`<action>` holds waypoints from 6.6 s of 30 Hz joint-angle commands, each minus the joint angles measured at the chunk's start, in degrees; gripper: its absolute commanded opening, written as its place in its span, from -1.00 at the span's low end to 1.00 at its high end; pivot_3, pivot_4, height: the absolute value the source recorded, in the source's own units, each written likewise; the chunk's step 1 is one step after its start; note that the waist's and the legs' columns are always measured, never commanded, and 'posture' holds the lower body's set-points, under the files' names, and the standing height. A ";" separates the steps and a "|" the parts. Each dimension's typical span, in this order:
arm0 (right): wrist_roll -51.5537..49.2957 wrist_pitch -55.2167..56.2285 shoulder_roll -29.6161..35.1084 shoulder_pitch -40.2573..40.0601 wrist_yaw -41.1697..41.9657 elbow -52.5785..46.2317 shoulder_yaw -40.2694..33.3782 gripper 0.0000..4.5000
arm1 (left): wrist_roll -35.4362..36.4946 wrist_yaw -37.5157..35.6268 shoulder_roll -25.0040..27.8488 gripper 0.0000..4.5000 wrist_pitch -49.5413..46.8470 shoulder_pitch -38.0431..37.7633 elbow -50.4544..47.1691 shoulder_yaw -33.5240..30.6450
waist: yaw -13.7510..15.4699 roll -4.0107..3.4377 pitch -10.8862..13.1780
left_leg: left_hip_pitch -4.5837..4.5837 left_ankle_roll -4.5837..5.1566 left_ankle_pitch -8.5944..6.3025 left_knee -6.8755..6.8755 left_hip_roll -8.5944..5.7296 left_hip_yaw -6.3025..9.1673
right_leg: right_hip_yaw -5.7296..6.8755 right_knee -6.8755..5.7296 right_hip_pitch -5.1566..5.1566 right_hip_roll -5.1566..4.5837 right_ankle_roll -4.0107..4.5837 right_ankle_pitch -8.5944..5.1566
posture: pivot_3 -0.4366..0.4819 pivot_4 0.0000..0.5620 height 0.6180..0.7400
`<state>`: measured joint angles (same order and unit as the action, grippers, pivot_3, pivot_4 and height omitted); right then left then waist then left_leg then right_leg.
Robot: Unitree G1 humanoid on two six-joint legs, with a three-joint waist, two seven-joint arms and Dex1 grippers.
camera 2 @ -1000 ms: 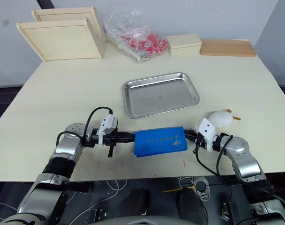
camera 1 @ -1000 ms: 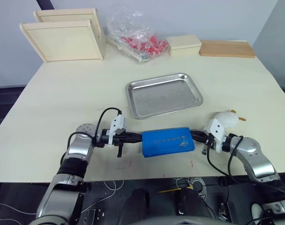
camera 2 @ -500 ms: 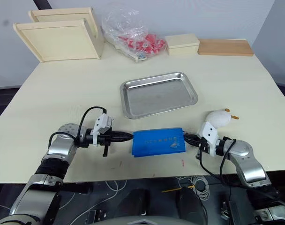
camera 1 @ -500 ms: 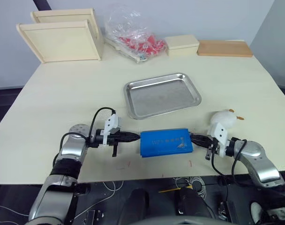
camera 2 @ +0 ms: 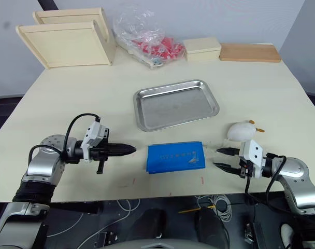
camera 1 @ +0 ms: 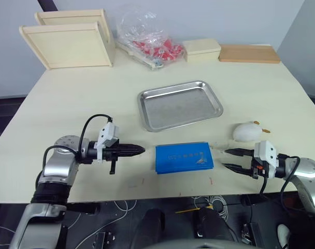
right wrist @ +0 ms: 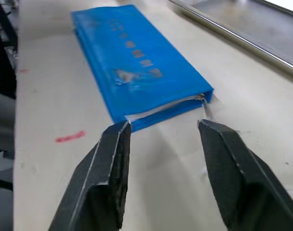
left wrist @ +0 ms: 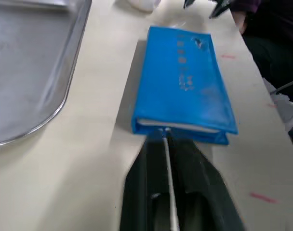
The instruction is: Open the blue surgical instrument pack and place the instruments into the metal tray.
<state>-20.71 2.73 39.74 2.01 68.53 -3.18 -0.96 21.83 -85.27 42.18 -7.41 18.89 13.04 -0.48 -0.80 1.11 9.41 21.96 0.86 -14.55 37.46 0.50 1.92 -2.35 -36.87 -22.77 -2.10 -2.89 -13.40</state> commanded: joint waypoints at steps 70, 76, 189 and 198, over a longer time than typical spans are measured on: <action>-14.93 -24.05 1.94 24.30 12.88 5.13 13.94 -0.97 | 14.29 -0.40 6.85 1.00 -12.02 -5.28 -24.71 -2.79 | 0.02 -0.09 0.26 | -0.11 0.00 0.00 0.00 0.07 0.00 | -0.10 -0.02 0.00 0.04 0.15 0.03 | -0.05 -0.47 1.00; -12.54 -24.77 -0.89 27.29 12.97 10.73 12.77 -0.97 | 16.71 0.31 4.50 1.00 -14.51 -4.85 -21.18 -3.24 | 0.00 -0.09 0.26 | -0.02 -0.01 0.00 0.00 0.06 -0.03 | -0.02 0.03 -0.01 0.03 0.12 0.05 | -0.05 -0.47 1.00; -18.62 -38.51 2.44 27.19 -1.96 22.75 -21.78 -0.98 | 7.84 -4.15 -11.30 -1.00 3.13 5.98 3.58 3.72 | -0.07 -0.09 0.27 | 0.03 0.00 0.00 -0.01 -0.10 0.00 | -0.03 0.03 0.00 0.03 0.09 0.08 | -0.05 -0.47 1.00; -32.44 -46.42 -4.53 31.40 -13.52 8.94 -27.29 -0.98 | 6.58 -3.96 -11.74 -1.00 3.98 7.90 5.37 4.11 | -0.10 -0.11 0.29 | 0.03 0.00 0.00 -0.02 -0.07 0.05 | -0.02 0.02 -0.01 0.04 0.08 0.08 | -0.05 -0.47 1.00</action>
<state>-50.00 -43.01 35.35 32.20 56.66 9.59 -25.91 28.79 -88.45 30.36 -4.40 26.20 18.69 4.34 -0.90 0.99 9.70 22.00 0.86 -14.55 37.44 0.43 1.96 -2.36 -36.84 -22.79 -2.06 -2.81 -13.32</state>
